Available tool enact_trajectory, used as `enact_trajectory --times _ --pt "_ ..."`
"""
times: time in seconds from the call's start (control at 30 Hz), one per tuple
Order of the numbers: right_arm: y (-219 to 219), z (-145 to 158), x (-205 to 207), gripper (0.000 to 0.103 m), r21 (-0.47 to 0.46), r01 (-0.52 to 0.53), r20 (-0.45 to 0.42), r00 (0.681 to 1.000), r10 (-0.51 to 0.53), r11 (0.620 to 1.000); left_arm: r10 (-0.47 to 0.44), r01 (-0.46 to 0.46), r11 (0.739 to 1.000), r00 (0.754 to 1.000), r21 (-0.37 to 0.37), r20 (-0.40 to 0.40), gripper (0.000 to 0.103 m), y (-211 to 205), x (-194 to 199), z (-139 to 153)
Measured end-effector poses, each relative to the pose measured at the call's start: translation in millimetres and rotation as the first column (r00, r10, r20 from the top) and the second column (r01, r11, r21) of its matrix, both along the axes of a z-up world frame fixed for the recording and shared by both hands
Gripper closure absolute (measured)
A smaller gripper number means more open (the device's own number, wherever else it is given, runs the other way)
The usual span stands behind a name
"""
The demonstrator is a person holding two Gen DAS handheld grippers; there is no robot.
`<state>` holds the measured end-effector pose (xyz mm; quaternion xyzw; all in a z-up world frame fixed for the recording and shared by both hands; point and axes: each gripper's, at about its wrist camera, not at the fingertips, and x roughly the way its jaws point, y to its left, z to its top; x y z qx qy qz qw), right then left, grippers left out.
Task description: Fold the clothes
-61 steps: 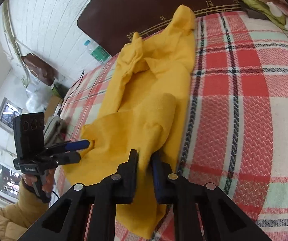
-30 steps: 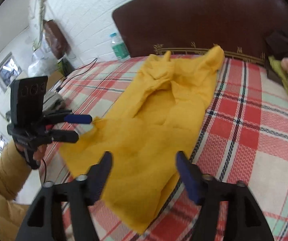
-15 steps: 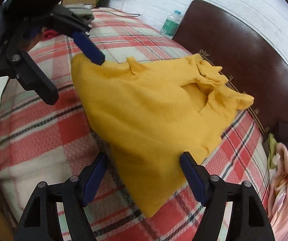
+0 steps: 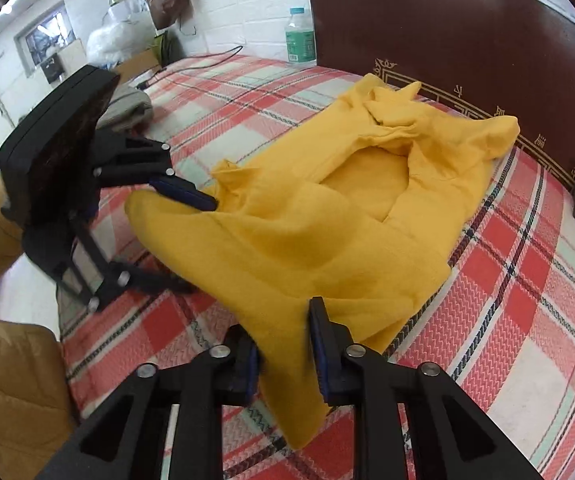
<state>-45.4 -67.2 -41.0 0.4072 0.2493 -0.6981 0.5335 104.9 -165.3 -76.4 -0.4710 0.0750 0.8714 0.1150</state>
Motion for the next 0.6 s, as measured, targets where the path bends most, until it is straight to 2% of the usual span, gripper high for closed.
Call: enact_trajectory --times 0.07,0.1,0.27,0.33,0.43,0.47,0.5,0.53,0.6 --pt "-1.4 -3.9 9.4 0.058 0.021 -0.027 -0.068 0.997 0.028 0.999 0.011 -0.011 1.000 1.000 0.028 0.002 0.043 -6.5 -1.2 0.6" --pt "-2.1 -5.9 14.4 0.057 0.032 -0.041 -0.104 0.994 0.044 0.999 0.015 -0.015 0.999 1.000 0.037 0.003 0.044 -8.9 -1.5 0.9" --pt "-13.2 -25.1 38.9 0.057 0.133 -0.112 -0.329 0.932 0.151 0.985 0.023 -0.024 0.997 1.000 0.068 0.008 0.044 -13.7 -4.3 -0.3" --pt "-17.9 -30.4 42.8 0.057 0.146 -0.130 -0.389 0.904 0.178 0.981 0.025 -0.026 0.995 1.000 0.094 0.014 0.042 -16.7 -5.4 -1.1" --pt "-20.7 -29.9 36.3 0.057 0.154 -0.107 -0.367 0.917 0.157 0.982 0.032 -0.036 0.989 0.999 0.143 0.029 0.042 -24.2 -7.6 -0.1" --pt "-21.2 -27.7 33.1 0.063 0.153 -0.095 -0.352 0.925 0.144 0.984 0.035 -0.040 0.988 0.999 0.151 0.035 0.042 -25.7 -8.4 0.2" --pt "-21.6 -24.8 30.0 0.076 0.153 -0.086 -0.337 0.932 0.134 0.984 0.035 -0.041 0.987 0.999 0.153 0.040 0.042 -25.8 -8.2 1.4" --pt "-21.0 -21.0 26.5 0.081 0.145 -0.084 -0.303 0.945 0.125 0.986 0.034 -0.041 0.987 0.998 0.156 0.045 0.045 -25.9 -7.9 2.8" --pt "-18.0 -12.5 19.5 0.086 0.116 -0.065 -0.230 0.969 0.090 0.991 0.026 -0.035 0.985 0.998 0.169 0.053 0.054 -25.7 -5.8 6.7"
